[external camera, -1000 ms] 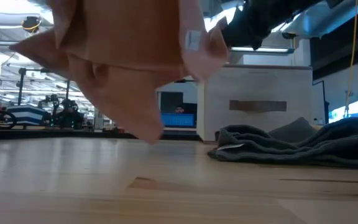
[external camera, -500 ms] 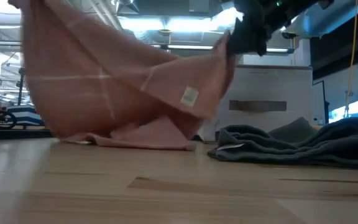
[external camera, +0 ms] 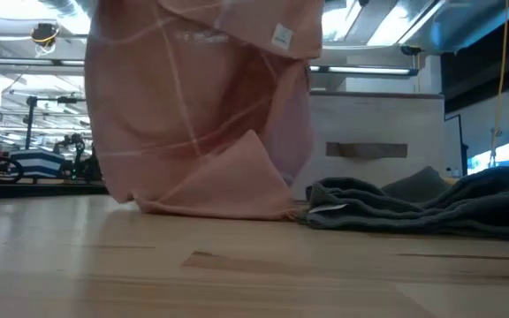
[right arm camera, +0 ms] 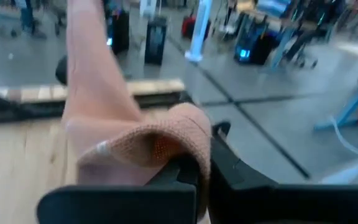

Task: Fold towel
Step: Fold the brown towel

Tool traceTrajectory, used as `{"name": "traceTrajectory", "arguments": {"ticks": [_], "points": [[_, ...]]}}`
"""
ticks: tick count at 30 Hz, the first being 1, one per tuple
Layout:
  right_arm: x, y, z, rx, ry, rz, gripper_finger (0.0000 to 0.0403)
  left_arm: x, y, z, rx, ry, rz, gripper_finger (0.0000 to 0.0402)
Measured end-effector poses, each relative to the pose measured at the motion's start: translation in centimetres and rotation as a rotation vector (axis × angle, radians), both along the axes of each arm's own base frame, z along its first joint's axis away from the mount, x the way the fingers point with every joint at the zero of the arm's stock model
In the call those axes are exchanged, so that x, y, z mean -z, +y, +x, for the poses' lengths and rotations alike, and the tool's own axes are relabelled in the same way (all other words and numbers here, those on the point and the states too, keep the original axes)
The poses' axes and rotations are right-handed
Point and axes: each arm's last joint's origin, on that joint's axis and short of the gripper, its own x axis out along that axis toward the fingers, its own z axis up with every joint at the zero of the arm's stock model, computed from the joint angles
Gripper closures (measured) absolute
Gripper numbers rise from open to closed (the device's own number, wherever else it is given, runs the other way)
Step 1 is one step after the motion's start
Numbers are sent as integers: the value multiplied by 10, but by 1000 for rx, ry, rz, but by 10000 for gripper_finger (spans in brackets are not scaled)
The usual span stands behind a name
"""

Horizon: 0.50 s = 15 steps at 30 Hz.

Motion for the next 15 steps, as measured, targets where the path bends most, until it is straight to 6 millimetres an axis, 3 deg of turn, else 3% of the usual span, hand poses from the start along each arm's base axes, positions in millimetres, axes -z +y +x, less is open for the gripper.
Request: {"name": "traceTrajectory", "arguments": {"ticks": [3,6,11,15], "points": [[10,0,-2,9,87,43,393,5,0,3,-42,1,78,396],[29,3,-2,-11,219,135,393,24,-7,12,-41,68,89,396],[91,24,1,-116,433,231,393,76,-24,33,-47,234,70,396],[141,37,-3,-151,490,219,393,121,-38,51,-46,312,73,396]]}}
